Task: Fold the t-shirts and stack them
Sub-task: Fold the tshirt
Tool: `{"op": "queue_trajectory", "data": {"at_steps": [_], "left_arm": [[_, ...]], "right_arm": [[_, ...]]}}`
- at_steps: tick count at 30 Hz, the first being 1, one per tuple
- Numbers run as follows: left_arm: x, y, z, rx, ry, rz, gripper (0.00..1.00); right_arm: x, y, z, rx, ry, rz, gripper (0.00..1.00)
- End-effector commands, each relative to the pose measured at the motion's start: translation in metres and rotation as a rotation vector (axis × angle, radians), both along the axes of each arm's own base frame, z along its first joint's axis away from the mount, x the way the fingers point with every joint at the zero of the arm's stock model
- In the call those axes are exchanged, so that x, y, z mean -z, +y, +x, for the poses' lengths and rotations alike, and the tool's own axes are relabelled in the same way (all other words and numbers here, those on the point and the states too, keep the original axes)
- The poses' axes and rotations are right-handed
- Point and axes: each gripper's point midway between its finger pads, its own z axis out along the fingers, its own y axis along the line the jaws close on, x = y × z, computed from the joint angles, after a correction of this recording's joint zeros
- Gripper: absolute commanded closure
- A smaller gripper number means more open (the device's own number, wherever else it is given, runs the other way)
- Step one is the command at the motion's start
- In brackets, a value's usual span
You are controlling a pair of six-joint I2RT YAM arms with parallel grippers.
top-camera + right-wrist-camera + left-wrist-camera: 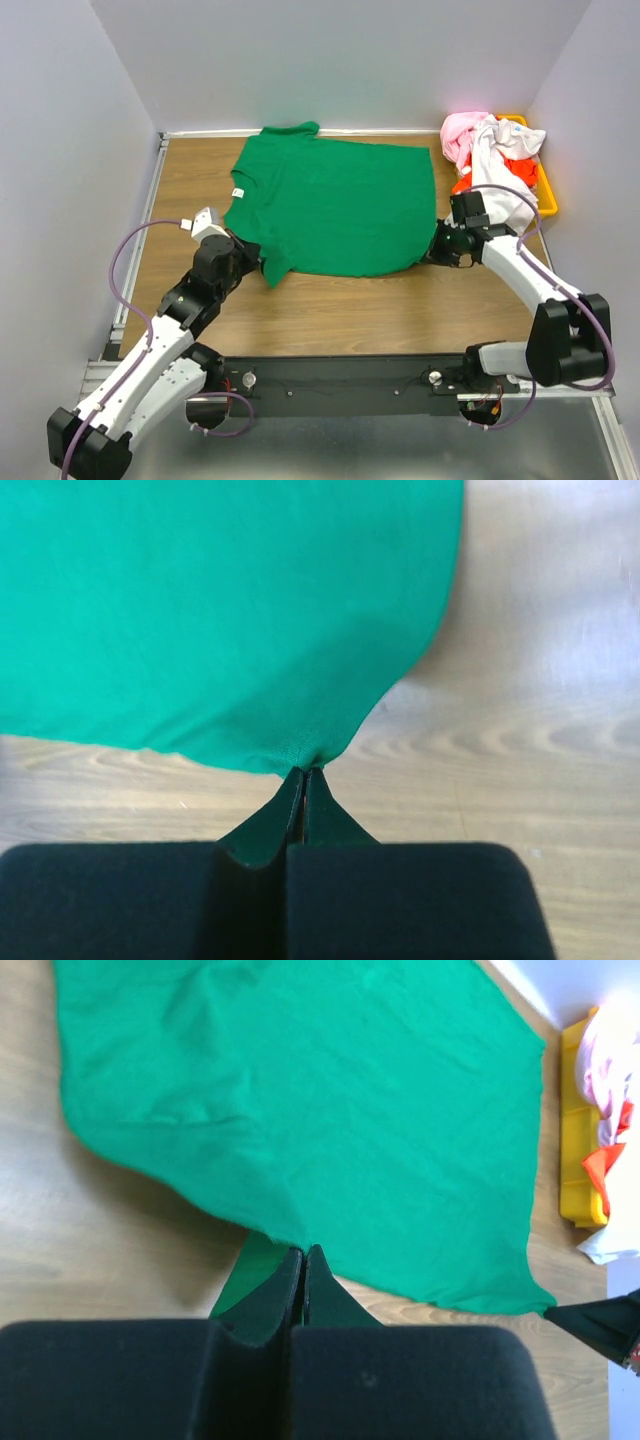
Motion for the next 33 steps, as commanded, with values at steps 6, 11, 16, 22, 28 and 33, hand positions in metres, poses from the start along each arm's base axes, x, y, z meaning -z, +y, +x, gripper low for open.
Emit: {"op": "queue_trajectory", "data": {"at_steps": [6, 11, 16, 22, 28, 33], "left_arm": [[-0.032, -0.015, 0.05, 0.009, -0.144, 0.071, 1.0], [-0.034, -0.013, 0.072, -0.023, -0.149, 0.119, 1.0], [-0.045, -0.006, 0.101, -0.062, -0.186, 0.151, 1.0], [-0.05, -0.001, 0.128, -0.053, -0.221, 0.169, 1.0], [-0.046, 0.005, 0.155, -0.017, -0.232, 0.204, 1.0], [-0.053, 0.006, 0.176, 0.018, -0.265, 0.217, 1.0]], "right_arm": [[-0.01, -0.001, 0.05, -0.03, -0.04, -0.059, 0.99], [-0.016, -0.015, 0.076, -0.001, -0.062, -0.086, 0.99], [-0.022, -0.021, 0.106, 0.002, -0.083, -0.082, 1.0], [-0.018, -0.033, 0.132, 0.025, -0.084, -0.081, 1.0], [-0.014, -0.041, 0.157, 0.033, -0.085, -0.088, 1.0], [-0.011, -0.048, 0.17, 0.043, -0.088, -0.092, 0.99]]}}
